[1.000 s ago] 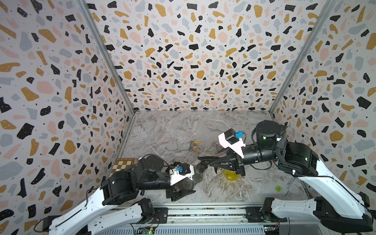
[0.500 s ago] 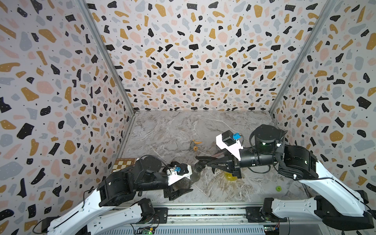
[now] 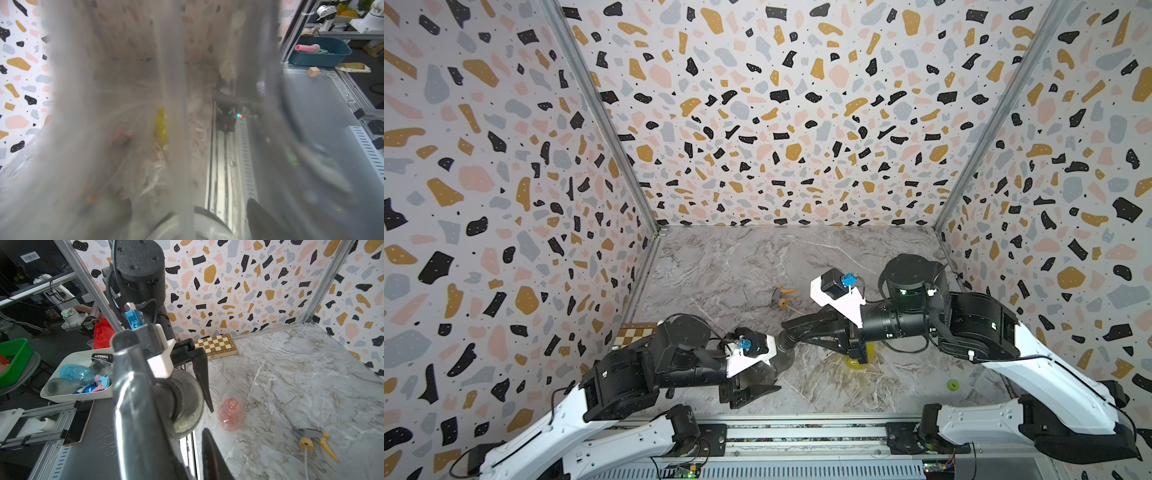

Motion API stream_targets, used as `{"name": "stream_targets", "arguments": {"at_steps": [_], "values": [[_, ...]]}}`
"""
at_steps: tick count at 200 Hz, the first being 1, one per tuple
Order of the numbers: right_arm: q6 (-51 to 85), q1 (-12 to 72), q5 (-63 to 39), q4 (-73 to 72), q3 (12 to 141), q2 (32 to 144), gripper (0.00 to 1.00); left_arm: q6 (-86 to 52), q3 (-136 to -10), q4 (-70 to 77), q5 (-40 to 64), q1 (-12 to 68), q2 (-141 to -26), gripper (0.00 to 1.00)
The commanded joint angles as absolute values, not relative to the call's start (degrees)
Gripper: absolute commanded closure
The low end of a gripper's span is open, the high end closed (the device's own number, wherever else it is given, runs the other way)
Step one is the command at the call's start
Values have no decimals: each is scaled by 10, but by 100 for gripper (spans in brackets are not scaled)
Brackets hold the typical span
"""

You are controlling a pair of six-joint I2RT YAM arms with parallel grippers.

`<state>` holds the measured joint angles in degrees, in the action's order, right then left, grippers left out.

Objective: Attach spray nozzles to spray bottles
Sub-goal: Insert the spray nozzle into the spray bottle.

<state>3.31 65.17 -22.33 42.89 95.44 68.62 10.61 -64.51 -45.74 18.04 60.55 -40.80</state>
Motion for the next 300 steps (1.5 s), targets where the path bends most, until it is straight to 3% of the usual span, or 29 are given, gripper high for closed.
{"name": "stream_targets", "arguments": {"at_steps": [1, 56, 115, 164, 245, 260, 300], "values": [[28, 651, -205, 445, 972, 688, 72, 128, -666, -396, 204, 610, -404, 100], [17, 667, -192, 463, 1005, 695, 47, 127, -660, -386, 191, 610, -405, 100], [15, 685, -166, 486, 1039, 691, 40, 123, -655, -371, 171, 610, -410, 100], [18, 695, -147, 518, 1079, 706, 46, 140, -660, -391, 162, 610, -424, 100], [28, 696, -152, 555, 1097, 735, 86, 169, -669, -428, 188, 610, -445, 100], [28, 700, -157, 561, 1104, 745, 87, 168, -663, -422, 189, 610, -446, 100], [32, 717, -134, 555, 1111, 759, 74, 162, -649, -404, 190, 610, -435, 100]]}}
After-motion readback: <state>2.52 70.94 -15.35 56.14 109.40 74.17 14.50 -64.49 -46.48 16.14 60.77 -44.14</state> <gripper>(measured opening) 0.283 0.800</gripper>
